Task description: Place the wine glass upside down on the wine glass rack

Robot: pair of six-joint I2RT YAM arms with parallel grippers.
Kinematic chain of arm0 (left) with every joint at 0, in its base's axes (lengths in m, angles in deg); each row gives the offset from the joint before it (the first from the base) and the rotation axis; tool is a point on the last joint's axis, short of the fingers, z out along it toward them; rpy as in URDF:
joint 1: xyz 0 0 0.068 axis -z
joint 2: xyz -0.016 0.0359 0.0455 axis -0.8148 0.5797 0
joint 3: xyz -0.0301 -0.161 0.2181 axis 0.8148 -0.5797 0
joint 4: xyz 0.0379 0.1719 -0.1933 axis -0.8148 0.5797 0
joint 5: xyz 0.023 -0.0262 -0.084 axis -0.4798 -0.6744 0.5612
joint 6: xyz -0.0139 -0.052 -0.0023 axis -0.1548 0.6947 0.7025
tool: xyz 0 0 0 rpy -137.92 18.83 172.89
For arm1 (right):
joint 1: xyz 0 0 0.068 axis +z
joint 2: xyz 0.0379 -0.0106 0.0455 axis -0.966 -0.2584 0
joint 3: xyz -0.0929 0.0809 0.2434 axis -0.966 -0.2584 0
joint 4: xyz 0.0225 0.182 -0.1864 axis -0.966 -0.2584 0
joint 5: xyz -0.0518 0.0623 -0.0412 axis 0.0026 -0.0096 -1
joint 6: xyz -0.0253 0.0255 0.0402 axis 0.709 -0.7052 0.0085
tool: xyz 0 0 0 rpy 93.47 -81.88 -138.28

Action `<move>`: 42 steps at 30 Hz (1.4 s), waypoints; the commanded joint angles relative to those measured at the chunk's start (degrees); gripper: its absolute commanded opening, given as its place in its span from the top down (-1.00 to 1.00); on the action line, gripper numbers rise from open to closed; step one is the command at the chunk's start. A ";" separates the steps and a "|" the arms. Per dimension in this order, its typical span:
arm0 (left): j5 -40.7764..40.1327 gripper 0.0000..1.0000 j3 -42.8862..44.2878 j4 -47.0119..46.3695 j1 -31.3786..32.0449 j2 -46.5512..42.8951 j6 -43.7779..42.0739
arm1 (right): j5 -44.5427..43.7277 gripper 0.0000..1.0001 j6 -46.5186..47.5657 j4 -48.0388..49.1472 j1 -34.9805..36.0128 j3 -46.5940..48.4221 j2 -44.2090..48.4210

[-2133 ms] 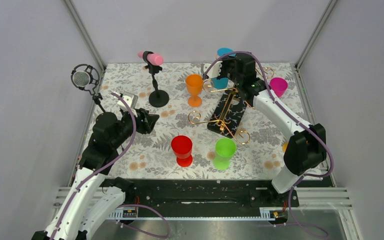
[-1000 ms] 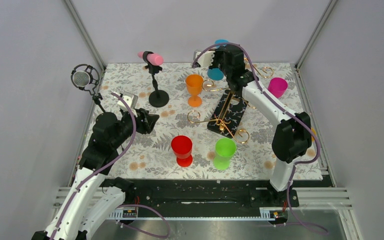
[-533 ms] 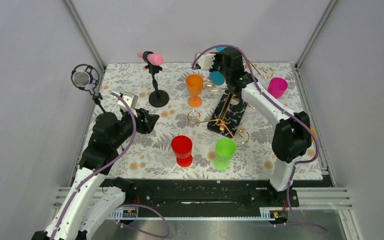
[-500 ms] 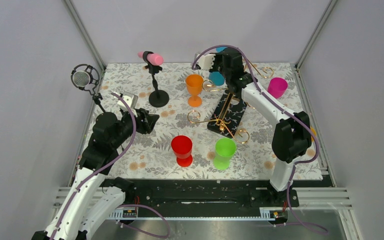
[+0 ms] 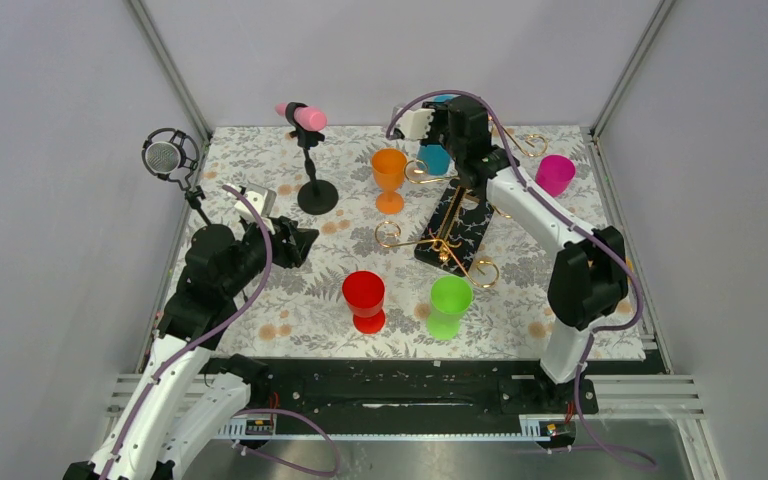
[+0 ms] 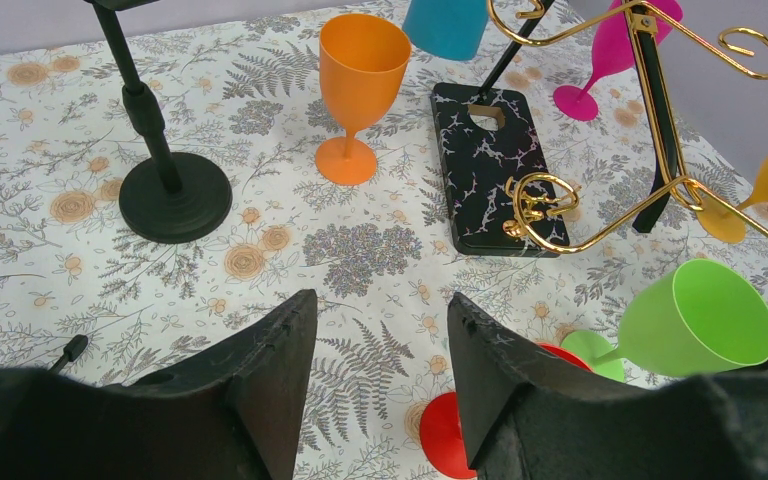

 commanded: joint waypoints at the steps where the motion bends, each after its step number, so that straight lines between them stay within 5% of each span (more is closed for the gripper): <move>1: -0.36 -0.03 0.01 -1.83 -0.04 -0.57 -0.36 | 2.72 0.21 -2.36 -1.27 -0.37 -0.59 6.22; 7: -0.28 -0.03 -0.01 -1.83 -0.02 -0.46 -0.36 | 3.32 -0.02 -2.66 -3.84 -0.35 -2.16 8.49; 19: 0.05 -0.03 0.13 -1.77 -0.04 0.36 -0.03 | 4.58 -0.12 -8.58 0.36 -0.44 -10.60 16.28; 31: -3.18 -0.04 1.61 -2.81 -0.06 4.82 7.82 | 14.56 -0.22 -30.29 13.37 -1.76 -23.33 33.30; 36: -5.36 -0.06 6.66 0.74 0.01 12.61 13.31 | 7.39 -0.37 -48.30 6.14 -1.76 -23.72 40.27; 42: -10.76 -0.09 6.19 -6.01 0.41 16.41 23.76 | -3.23 -0.52 -65.62 -4.02 -1.76 -23.18 45.39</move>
